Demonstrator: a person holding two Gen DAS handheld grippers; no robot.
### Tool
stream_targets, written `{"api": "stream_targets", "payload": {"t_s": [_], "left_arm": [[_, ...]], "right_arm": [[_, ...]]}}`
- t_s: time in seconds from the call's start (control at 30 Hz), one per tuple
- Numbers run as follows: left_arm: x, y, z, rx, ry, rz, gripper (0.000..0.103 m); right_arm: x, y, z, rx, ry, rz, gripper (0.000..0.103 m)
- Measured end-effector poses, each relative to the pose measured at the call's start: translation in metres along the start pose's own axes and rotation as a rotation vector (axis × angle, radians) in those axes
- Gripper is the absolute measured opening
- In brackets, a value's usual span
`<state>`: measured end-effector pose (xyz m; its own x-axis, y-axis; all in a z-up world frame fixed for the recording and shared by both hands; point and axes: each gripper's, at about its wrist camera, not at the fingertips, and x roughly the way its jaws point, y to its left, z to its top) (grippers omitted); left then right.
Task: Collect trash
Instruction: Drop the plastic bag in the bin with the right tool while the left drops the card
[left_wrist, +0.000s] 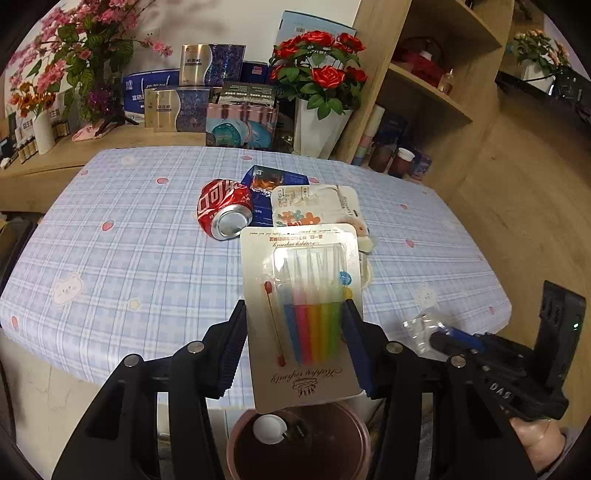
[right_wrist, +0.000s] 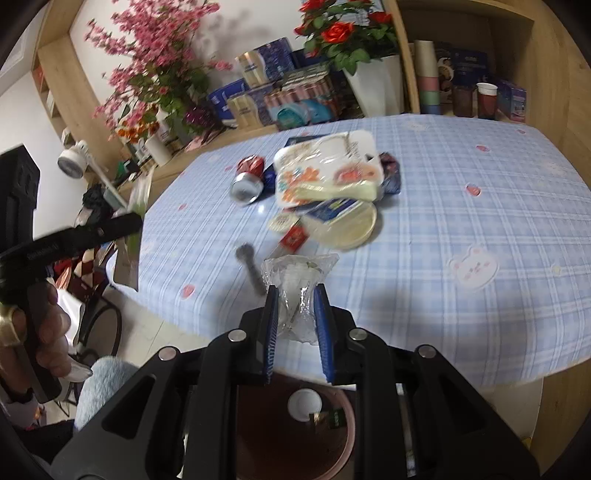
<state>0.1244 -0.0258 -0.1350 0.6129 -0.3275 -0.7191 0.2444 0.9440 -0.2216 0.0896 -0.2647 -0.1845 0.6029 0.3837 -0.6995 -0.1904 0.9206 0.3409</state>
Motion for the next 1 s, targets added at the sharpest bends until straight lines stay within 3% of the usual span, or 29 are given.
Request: {"api": "stream_targets", "payload": {"t_s": [0.4, 0.57, 0.67, 0.73, 0.8, 1.0], "left_arm": [[-0.036, 0.002, -0.036, -0.013, -0.002, -0.012, 0.051], [-0.042, 0.007, -0.044, -0.024, -0.003, -0.008, 0.051], [-0.044, 0.006, -0.046, -0.017, -0.009, -0.002, 0.051], [-0.045, 0.005, -0.048, -0.009, -0.010, 0.000, 0.052], [-0.046, 0.003, -0.050, -0.003, -0.008, 0.001, 0.052], [-0.043, 0.000, -0.059, -0.004, 0.021, -0.026, 0.052]], "right_arm": [[0.006, 0.046, -0.054, -0.068, 0.138, 0.055, 0.023], [0.009, 0.058, -0.063, -0.084, 0.167, 0.066, 0.031], [0.005, 0.061, -0.060, -0.097, 0.151, 0.053, 0.056], [-0.002, 0.059, -0.056, -0.094, 0.098, 0.021, 0.084], [-0.011, 0.054, -0.051, -0.075, 0.033, 0.001, 0.096], [-0.041, 0.037, -0.033, -0.047, -0.124, -0.107, 0.097]]}}
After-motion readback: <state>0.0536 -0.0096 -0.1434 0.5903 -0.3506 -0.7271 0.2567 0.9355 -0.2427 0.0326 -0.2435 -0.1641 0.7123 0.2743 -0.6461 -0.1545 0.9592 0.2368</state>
